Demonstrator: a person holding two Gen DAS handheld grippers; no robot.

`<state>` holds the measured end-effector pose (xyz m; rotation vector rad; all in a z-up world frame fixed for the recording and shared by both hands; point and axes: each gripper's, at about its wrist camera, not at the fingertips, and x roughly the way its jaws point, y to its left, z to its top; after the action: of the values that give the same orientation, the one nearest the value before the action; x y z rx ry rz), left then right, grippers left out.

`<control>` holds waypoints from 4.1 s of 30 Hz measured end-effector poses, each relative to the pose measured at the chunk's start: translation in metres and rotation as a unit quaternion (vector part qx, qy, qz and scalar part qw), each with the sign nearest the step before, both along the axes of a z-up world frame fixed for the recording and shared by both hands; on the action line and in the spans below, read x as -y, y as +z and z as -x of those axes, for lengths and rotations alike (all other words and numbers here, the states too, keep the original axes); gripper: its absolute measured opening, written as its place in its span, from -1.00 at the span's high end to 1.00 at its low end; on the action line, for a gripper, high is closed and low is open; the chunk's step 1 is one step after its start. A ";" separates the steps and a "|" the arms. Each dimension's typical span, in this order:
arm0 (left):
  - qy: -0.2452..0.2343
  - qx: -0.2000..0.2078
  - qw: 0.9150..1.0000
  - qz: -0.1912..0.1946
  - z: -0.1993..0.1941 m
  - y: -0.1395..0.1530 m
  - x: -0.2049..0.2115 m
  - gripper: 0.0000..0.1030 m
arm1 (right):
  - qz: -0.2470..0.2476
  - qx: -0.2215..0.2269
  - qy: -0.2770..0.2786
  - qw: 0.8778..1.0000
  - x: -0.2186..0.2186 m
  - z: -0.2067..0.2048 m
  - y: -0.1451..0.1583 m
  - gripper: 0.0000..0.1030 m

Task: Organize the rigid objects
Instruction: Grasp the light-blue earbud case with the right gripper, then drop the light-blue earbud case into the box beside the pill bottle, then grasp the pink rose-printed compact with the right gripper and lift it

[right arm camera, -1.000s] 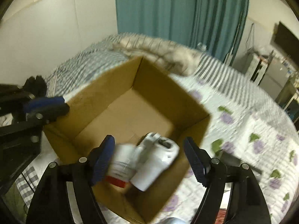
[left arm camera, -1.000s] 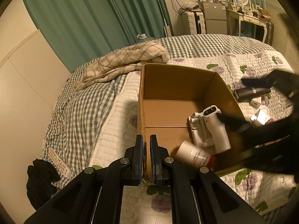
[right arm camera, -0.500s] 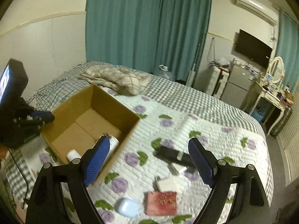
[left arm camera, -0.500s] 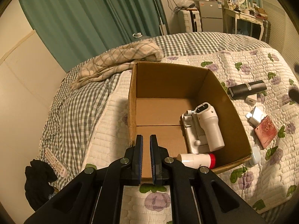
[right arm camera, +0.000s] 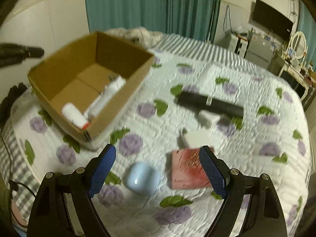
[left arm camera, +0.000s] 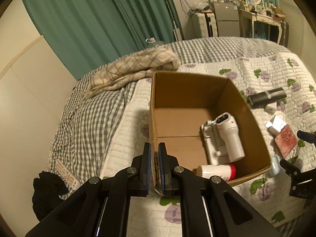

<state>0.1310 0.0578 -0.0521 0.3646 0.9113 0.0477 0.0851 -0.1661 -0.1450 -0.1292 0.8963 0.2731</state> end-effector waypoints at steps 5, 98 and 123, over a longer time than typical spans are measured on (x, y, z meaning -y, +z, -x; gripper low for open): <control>0.003 -0.018 1.000 0.011 -0.004 -0.010 -0.003 0.81 | 0.005 -0.024 -0.002 1.000 0.000 -0.003 -0.016 -0.68; -0.015 -0.026 0.999 -0.017 -0.003 -0.014 0.002 0.88 | 0.083 -0.069 -0.056 0.993 0.035 -0.047 -0.050 -0.83; -0.016 -0.023 1.000 -0.007 -0.001 -0.013 0.003 0.88 | -0.033 0.038 -0.078 0.996 0.081 -0.044 0.063 -0.38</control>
<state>0.1319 0.0552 -0.0656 0.3945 0.9502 0.0162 0.1289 -0.2472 -0.0824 -0.0087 0.8166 0.1512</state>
